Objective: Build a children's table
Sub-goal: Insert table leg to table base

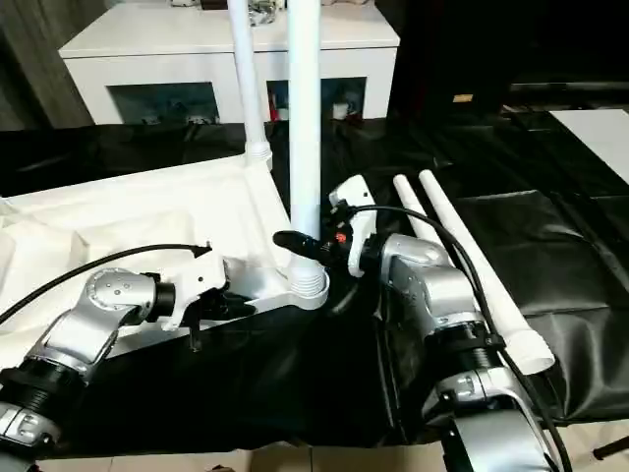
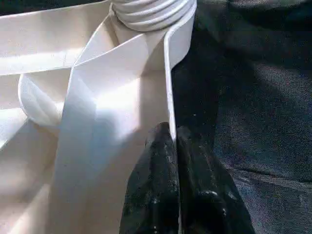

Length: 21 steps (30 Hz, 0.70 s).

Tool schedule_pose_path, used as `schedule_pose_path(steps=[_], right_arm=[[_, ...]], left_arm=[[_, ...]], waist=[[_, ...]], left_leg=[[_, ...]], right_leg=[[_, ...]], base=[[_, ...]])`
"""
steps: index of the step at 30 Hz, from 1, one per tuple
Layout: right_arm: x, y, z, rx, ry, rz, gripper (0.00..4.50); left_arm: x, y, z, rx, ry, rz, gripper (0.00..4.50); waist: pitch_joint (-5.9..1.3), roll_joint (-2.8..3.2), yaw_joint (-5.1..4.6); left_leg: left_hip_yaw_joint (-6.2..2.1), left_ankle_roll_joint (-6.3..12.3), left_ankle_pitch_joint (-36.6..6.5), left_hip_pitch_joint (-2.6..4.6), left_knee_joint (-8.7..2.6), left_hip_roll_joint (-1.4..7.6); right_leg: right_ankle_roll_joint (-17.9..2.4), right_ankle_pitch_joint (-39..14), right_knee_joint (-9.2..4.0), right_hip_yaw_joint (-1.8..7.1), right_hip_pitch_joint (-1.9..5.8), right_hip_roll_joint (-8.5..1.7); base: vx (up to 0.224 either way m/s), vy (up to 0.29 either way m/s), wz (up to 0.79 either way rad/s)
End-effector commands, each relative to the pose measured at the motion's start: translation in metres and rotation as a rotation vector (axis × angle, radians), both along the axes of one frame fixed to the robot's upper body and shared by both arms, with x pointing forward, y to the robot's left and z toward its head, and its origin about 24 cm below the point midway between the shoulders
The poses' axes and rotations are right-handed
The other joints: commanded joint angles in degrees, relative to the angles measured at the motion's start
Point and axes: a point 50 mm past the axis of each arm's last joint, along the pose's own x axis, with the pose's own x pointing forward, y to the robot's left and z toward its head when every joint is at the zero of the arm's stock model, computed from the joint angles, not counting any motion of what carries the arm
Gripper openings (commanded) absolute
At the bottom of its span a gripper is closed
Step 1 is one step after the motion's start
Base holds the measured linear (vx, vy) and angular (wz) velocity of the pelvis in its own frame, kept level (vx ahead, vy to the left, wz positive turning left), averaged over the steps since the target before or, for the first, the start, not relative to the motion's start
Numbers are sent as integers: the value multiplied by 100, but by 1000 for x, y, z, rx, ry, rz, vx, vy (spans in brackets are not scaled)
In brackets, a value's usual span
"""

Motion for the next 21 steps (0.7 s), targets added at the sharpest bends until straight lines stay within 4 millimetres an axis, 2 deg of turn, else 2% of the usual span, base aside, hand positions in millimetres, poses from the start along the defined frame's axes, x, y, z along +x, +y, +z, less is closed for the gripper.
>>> schedule_pose_path(steps=[1, 10, 16, 18, 20, 21], right_arm=[[3, 1, -3, 4, 9, -13, 183], [5, -4, -14, 84, 84, -51, 183], [1, -7, -24, 131, 115, -66, 183], [-1, -9, -28, 145, 116, -81, 183], [-2, -11, -31, 157, 107, -103, 183], [-3, -12, -33, 180, 98, -127, 183]], left_arm=[[-8, -1, -14, 59, 72, -49, 0], [-8, 1, -14, 53, 63, -38, 0], [-8, 1, -13, 41, 60, -27, 0], [-7, 2, -13, 36, 51, -16, 0], [-7, 2, -13, 32, 42, -6, 0], [-5, 2, -12, 28, 25, 8, 0]], waist=[[-367, -57, -29], [-367, -62, -46], [-369, -41, -41], [-378, 9, -34], [-375, -7, -41], [-377, 63, -32]], left_leg=[[-60, 327, -631, 173, -369, 257], [-60, 319, -749, 179, -376, 268], [-59, 329, -742, 173, -373, 266], [-69, 302, -760, 184, -375, 268], [-66, 275, -839, 181, -380, 268], [-79, 250, -871, 182, -384, 268]], right_leg=[[-1594, 509, -258, 72, 206, -223], [-1645, 448, -260, 67, 215, -223], [-1678, 529, -255, 60, 216, -222], [-1674, 532, -250, 53, 212, -226], [-1671, 566, -259, 58, 215, -229], [-1664, 552, -252, 54, 214, -234]], base=[[0, 0, 0], [0, 0, 0], [0, 0, 0], [0, 0, 0], [0, 0, 0], [0, 0, 0]])
